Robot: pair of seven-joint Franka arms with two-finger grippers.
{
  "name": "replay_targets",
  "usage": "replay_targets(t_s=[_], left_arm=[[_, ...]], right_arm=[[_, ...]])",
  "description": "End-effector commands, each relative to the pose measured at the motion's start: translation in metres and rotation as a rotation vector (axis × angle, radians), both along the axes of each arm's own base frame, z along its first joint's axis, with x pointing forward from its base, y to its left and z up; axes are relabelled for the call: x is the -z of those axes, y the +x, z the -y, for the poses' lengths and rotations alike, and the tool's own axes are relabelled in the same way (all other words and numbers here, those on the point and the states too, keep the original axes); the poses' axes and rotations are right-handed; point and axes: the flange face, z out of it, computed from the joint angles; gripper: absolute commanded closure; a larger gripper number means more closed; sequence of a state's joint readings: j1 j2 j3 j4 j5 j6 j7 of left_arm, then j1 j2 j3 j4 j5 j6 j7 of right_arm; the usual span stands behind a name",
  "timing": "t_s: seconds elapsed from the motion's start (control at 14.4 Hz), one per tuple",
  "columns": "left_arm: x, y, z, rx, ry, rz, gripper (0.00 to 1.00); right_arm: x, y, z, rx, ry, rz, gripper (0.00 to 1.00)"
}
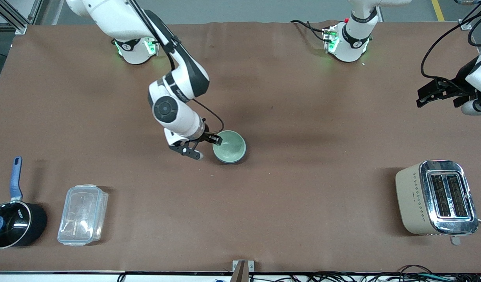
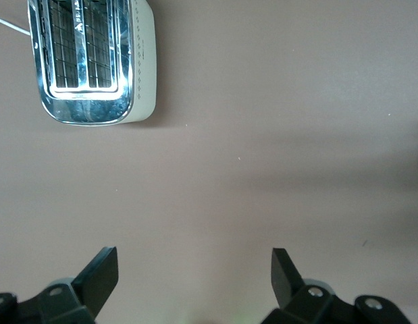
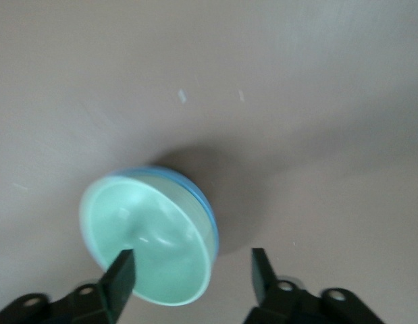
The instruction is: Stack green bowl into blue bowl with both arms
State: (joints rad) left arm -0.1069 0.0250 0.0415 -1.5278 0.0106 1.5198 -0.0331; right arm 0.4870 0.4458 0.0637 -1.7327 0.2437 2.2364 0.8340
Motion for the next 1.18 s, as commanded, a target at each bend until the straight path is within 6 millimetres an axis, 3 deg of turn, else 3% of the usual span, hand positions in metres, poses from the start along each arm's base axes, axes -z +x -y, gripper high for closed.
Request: replay_targets(t_s=[0.0, 0.14, 0.21, 0.49, 0.7, 0.9, 1.04, 1.11], left_arm=[[-0.001, -0.002, -0.001, 0.008, -0.02, 0.012, 0.0], [-0.002, -0.002, -0.001, 0.008, -0.018, 0.015, 0.0], [-0.002, -0.002, -0.001, 0.008, -0.018, 0.013, 0.0], [0.006, 0.001, 0.001, 0.011, -0.02, -0.001, 0.0], [0.006, 0.003, 0.002, 0.012, -0.02, 0.004, 0.0], [0.005, 0.003, 0.001, 0.011, -0.019, 0.006, 0.0], [0.004, 0.003, 0.0, 0.009, -0.019, 0.01, 0.0], [0.003, 0.004, 0.001, 0.011, -0.021, 0.021, 0.0]], right_arm=[[-0.072, 0.028, 0.08, -0.025, -0.012, 0.102, 0.0], [-0.09, 0.038, 0.165, -0.062, -0.027, 0.131, 0.0], [-0.098, 0.035, 0.198, -0.095, -0.033, 0.138, 0.0], [-0.166, 0.004, 0.355, -0.165, -0.094, 0.137, 0.0], [-0.206, -0.015, 0.425, -0.248, -0.182, 0.179, 0.0], [-0.247, -0.024, 0.48, -0.316, -0.193, 0.197, 0.0], [-0.275, -0.027, 0.491, -0.382, -0.203, 0.216, 0.0], [-0.271, -0.032, 0.492, -0.409, -0.187, 0.174, 0.0]])
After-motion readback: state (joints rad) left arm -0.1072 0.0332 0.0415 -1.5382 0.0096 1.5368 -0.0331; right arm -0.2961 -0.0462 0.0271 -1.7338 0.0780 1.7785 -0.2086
